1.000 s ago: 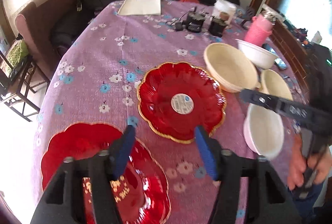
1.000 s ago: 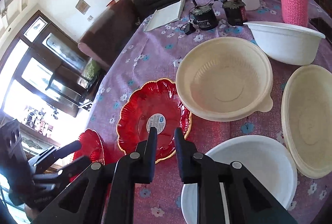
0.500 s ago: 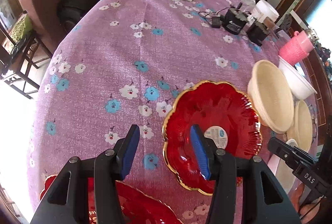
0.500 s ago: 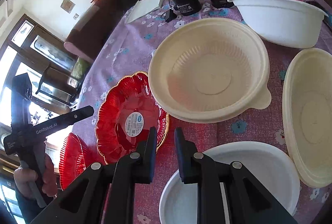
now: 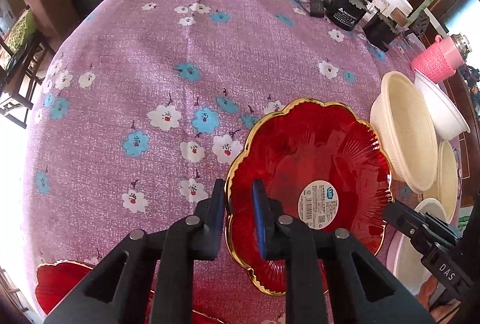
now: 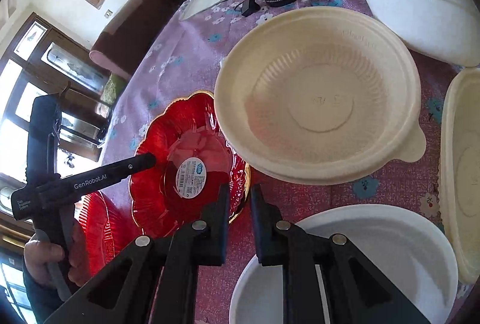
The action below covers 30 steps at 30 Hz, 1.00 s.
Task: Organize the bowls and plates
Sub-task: 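Close the left gripper on the small red plate's gold rim, then carry the small red plate over the large red plate and lower it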
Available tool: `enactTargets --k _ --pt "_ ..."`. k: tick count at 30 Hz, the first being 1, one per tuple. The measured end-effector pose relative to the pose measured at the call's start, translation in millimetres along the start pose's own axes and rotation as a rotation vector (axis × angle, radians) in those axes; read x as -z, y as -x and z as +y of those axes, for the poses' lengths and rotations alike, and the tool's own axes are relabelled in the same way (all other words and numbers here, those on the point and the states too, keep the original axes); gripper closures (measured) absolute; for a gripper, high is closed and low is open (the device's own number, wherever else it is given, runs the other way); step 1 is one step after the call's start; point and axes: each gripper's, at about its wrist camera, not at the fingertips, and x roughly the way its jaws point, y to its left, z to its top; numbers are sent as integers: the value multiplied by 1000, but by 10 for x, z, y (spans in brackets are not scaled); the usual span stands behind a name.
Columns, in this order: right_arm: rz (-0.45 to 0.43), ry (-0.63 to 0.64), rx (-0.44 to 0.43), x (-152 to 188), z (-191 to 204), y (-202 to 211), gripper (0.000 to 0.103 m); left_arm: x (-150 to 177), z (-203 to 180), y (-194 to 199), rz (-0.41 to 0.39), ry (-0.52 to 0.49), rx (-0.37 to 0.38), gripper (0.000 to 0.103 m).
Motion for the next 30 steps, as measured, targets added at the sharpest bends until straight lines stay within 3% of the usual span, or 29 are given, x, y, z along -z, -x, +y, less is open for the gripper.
enactTargets --k 8,30 --pt "-55 3 -17 36 32 142 92 80 11 127 -27 -2 8 86" --pt "-95 48 -63 125 174 270 92 292 157 439 -95 10 33 86"
